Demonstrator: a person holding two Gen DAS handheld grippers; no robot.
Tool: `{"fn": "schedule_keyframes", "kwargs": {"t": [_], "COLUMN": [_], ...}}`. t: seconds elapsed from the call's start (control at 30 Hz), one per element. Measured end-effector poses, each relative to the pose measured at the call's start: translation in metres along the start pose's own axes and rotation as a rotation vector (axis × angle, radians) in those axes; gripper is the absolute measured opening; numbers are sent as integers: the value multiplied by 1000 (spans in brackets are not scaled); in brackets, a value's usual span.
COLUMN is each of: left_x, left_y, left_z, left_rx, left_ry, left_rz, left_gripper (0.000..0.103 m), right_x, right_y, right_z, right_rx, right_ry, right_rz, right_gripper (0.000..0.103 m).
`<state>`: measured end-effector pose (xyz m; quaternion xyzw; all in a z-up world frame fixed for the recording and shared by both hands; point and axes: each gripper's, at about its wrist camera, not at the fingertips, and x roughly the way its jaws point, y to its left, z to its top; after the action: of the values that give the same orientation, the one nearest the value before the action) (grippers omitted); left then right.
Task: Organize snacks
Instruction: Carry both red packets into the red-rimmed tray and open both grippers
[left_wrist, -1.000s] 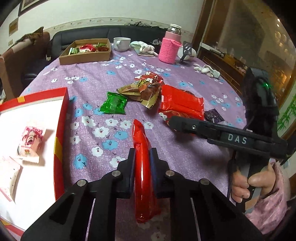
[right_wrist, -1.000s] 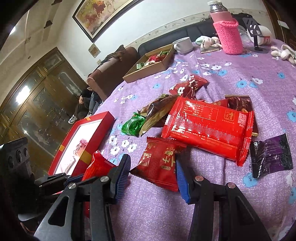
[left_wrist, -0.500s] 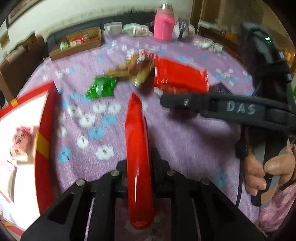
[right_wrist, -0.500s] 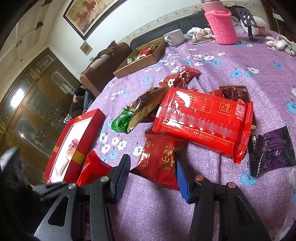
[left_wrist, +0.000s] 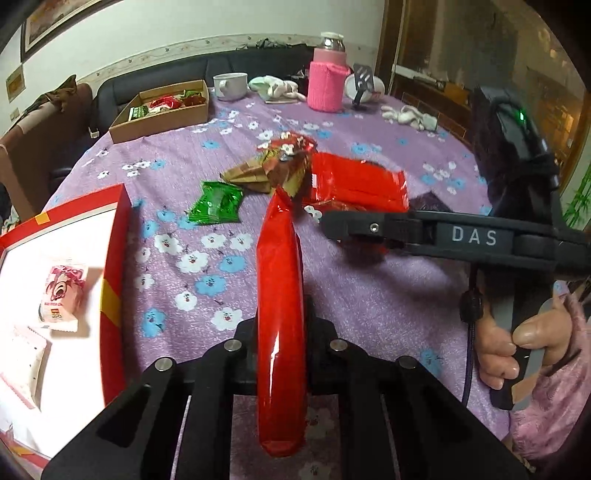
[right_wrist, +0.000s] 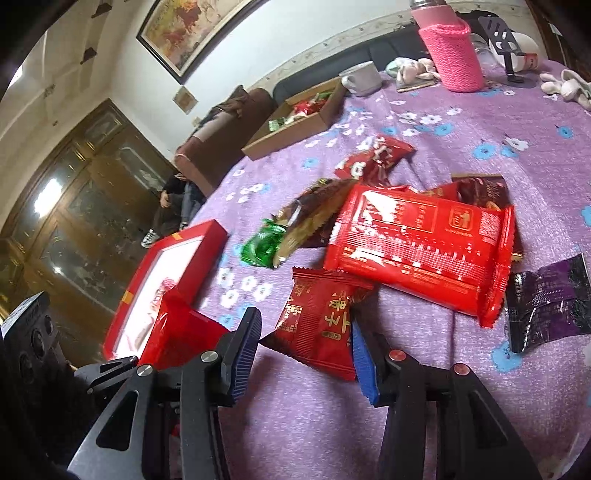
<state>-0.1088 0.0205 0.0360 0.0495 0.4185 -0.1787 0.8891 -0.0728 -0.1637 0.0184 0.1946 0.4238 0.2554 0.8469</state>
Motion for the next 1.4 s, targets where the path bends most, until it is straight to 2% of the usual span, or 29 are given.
{"fn": "schedule_keyframes", "kwargs": {"t": [0.23, 0.43, 0.57, 0.8, 0.87, 1.07, 1.23, 1.4], "left_x": [-27, -53, -63, -79, -82, -90, -95, -96], "left_y": [20, 42, 59, 93, 100, 127, 152, 170], "left_z": [3, -1, -10, -26, -28, -36, -46, -55], "left_rx": [-65, -98, -125, -179, -192, -248, -302, -333], "left_ry": [-57, -112, -135, -162, -166, -188, -192, -190], "left_rz": [-44, -22, -13, 6, 11, 45, 85, 108], "left_gripper": [12, 12, 12, 12, 12, 12, 12, 12], "right_x": [-9, -15, -17, -11, -6, 16, 49, 85], "right_y": [-11, -11, -5, 11, 22, 71, 119, 147], "right_z": [4, 6, 6, 1, -1, 4, 10, 5], "right_rx": [88, 117, 100, 42, 19, -36, -99, -99], "right_ry": [-18, -33, -37, -14, 2, 39, 86, 133], "right_rz": [136, 275, 314, 288, 280, 330, 361, 393], "right_gripper": [48, 47, 47, 47, 47, 47, 48, 48]}}
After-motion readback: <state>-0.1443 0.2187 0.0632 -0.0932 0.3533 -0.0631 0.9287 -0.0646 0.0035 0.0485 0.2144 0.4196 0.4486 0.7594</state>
